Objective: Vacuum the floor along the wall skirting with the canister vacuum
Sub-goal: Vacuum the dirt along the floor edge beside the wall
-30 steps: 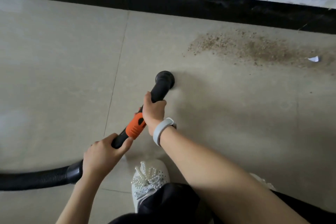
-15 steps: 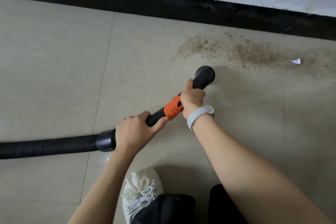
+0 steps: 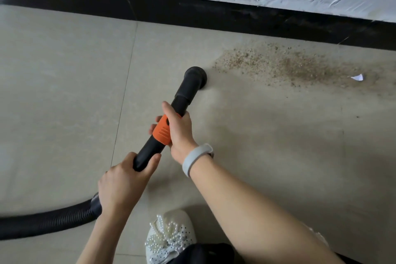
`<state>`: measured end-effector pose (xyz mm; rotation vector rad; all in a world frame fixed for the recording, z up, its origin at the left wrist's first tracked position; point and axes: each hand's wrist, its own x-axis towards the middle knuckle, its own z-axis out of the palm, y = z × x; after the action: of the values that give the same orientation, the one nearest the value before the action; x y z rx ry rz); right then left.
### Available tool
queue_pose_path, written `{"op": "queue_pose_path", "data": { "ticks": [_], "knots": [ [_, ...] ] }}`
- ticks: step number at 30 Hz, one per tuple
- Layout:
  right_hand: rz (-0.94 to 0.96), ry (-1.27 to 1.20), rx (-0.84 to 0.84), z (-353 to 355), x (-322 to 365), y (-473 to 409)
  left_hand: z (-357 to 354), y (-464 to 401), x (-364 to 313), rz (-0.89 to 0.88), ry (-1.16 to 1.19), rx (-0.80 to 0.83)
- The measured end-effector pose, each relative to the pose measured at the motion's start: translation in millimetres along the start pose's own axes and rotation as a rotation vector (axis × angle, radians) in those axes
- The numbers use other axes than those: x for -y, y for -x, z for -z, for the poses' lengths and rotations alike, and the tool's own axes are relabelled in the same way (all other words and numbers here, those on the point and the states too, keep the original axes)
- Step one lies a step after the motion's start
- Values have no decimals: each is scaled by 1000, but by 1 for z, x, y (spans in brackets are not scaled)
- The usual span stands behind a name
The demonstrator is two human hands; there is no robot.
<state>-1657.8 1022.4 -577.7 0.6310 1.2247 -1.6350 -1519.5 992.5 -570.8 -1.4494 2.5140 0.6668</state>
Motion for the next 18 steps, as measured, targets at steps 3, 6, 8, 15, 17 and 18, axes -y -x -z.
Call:
{"op": "queue_pose_path", "data": {
  "ticks": [3,6,8,15,17,18],
  "knots": [
    [4,-25,-92,17,-10,7,-8,17,-12,-10,-2,76],
    [103,0,-259,43,3,7,-22,24,-34,-84,-63,177],
    [154,-2,-341,59,21,8,-30,17,-56,-155,-115,218],
    [184,-3,-430,77,51,15,-34,8,-86,-249,-90,229],
    [170,22,-400,65,41,15,-30,11,-73,-203,-50,195],
    [159,40,-384,57,33,14,-27,13,-61,-170,-23,176]
  ]
}}
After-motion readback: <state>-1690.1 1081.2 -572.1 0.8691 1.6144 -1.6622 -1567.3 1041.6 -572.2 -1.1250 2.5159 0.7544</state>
